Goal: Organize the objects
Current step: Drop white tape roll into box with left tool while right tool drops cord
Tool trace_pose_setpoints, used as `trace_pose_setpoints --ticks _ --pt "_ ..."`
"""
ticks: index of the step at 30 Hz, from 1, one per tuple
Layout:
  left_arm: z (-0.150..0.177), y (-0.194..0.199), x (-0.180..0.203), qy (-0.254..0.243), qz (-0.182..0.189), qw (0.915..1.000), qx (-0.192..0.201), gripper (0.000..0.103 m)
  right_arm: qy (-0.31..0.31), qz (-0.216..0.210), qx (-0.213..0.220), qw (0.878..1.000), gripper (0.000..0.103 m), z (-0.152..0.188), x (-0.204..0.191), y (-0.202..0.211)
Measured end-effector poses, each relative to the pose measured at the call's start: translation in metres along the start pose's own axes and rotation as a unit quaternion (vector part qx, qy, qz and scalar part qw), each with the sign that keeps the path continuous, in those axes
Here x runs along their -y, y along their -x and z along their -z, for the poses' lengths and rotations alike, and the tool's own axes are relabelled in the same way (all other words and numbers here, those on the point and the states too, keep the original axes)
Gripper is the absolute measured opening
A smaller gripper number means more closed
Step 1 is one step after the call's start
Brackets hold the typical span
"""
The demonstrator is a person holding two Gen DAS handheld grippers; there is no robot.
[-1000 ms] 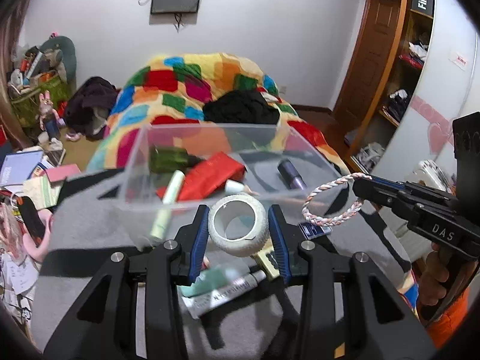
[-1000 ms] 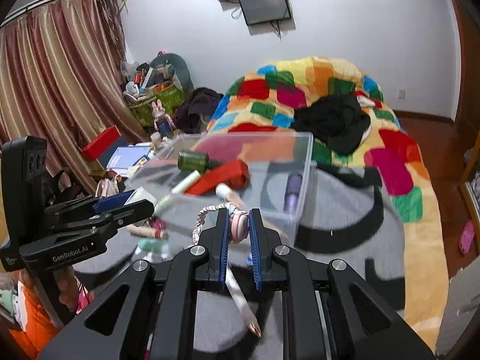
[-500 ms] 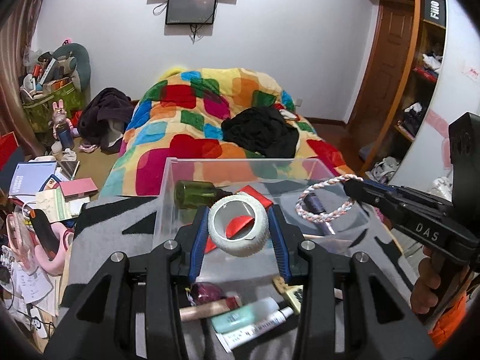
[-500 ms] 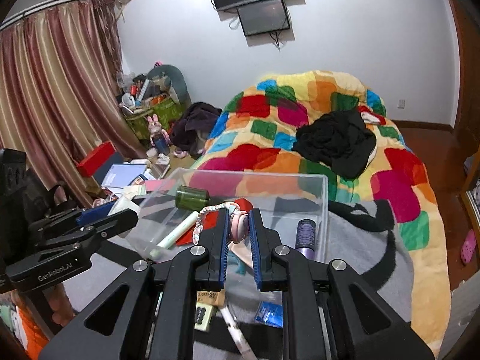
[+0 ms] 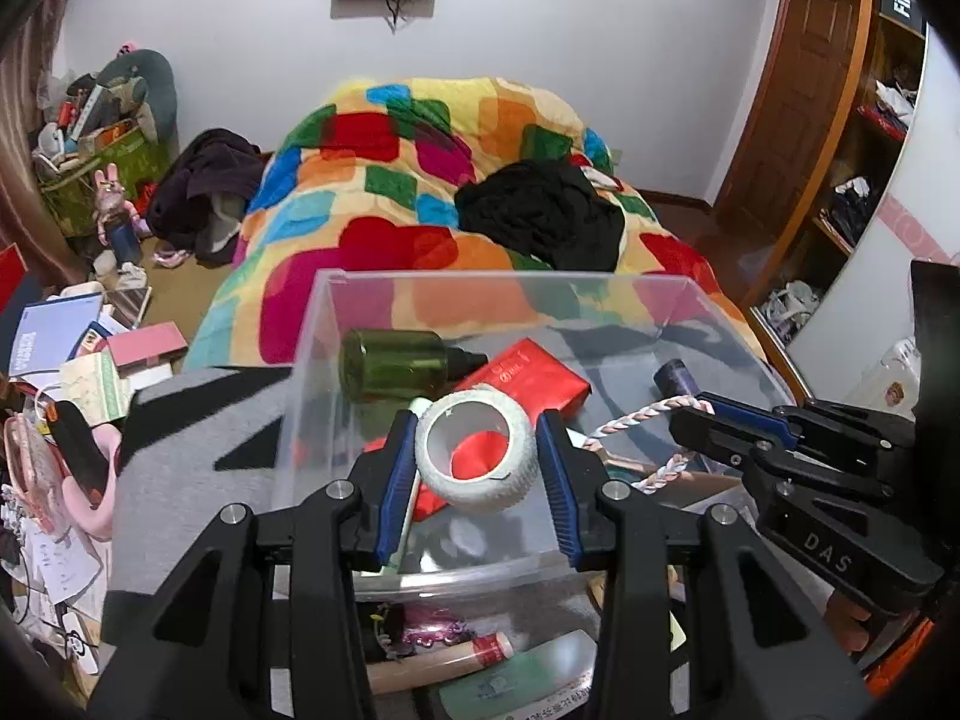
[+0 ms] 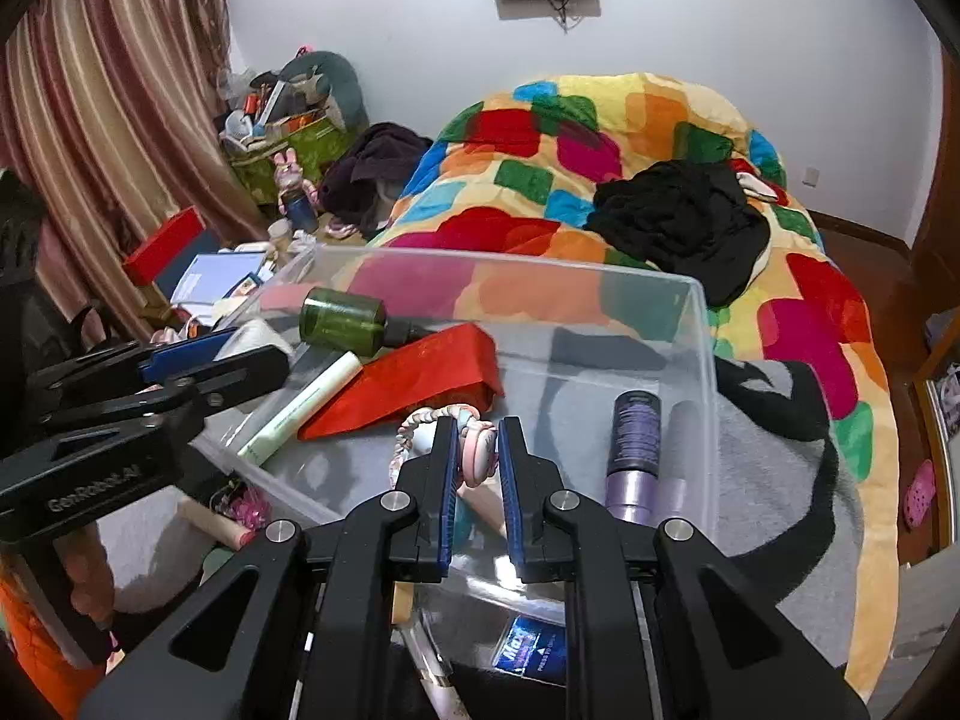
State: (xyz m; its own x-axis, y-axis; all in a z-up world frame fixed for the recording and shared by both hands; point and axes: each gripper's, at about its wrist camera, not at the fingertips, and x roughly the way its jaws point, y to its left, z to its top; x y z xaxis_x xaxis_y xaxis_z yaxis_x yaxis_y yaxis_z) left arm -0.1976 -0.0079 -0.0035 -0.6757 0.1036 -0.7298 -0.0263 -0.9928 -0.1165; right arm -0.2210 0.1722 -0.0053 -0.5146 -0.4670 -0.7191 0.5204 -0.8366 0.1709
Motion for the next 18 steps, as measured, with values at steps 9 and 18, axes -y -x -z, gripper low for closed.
trace_pose_setpoints --ticks 9,18 --pt "0.007 0.014 0.005 -0.006 0.005 1.0000 0.004 0.055 0.032 0.010 0.007 0.999 0.047 0.005 -0.008 0.022" --pt "0.021 0.051 0.002 -0.012 0.001 0.9996 0.027 0.075 0.040 0.009 0.035 0.999 0.060 0.020 -0.010 0.059"
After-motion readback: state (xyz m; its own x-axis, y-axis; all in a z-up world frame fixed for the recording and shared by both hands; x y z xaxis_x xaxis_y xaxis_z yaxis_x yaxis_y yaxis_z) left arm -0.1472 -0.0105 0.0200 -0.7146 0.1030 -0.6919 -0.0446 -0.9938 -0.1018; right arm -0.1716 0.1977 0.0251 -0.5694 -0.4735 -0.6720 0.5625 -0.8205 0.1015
